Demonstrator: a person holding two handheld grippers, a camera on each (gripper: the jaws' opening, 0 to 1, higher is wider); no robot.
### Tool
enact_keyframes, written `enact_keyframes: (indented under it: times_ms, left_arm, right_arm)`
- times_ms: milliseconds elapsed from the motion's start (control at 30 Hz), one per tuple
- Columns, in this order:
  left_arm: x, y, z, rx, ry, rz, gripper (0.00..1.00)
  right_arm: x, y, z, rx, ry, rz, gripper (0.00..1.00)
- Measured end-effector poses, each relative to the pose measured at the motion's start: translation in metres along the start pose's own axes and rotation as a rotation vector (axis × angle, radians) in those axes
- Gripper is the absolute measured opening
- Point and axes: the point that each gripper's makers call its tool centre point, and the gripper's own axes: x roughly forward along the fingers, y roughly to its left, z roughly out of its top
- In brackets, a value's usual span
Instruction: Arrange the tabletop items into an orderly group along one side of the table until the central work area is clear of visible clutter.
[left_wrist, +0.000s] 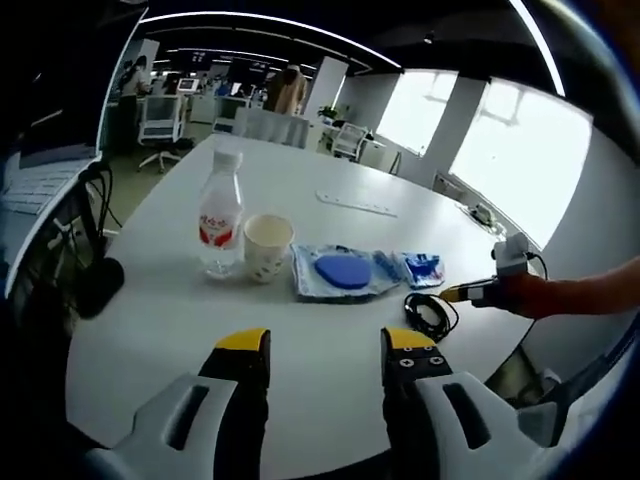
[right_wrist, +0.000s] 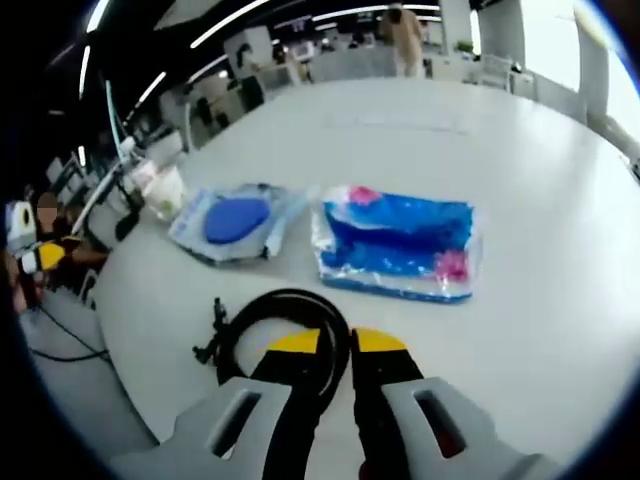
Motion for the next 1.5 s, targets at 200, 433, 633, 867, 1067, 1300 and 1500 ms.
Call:
enact_keyframes:
  times_ms: [200, 433, 633, 867, 1067, 1300, 1500]
  left_arm:
    - [0.002, 0.0, 0.0, -0.016, 0.002, -0.006, 0.45]
    - [0.004, 0.001, 0.002, -0.032, -0.006, -0.002, 0.45]
    - [0.005, 0.004, 0.004, -0.063, -0.025, 0.005, 0.44]
    - [0.004, 0.009, 0.008, -0.095, -0.046, 0.024, 0.45]
    - [0.003, 0.013, 0.012, -0.092, -0.057, 0.037, 0.46]
    - [0.006, 0.012, 0.014, -0.072, -0.055, 0.031, 0.47]
    - [0.007, 0.009, 0.017, -0.034, -0.055, 0.019, 0.47]
  right_arm:
    - [0.0, 0.008, -0.007, -0.05, 0.04, 0.043, 0.16]
    - [-0.007, 0.02, -0.003, -0.094, 0.04, 0.08, 0.21]
    - [-0.015, 0.028, 0.007, -0.114, 0.031, 0.119, 0.18]
    - [-0.032, 0.032, 0.007, -0.089, 0.004, 0.137, 0.22]
    - [-0.051, 0.029, 0.014, -0.107, -0.034, 0.123, 0.32]
    - [-0.068, 0.032, 0.032, -0.106, -0.142, 0.112, 0.52]
    - [-0.079, 0.044, 0.029, -0.119, -0.184, 0.124, 0.59]
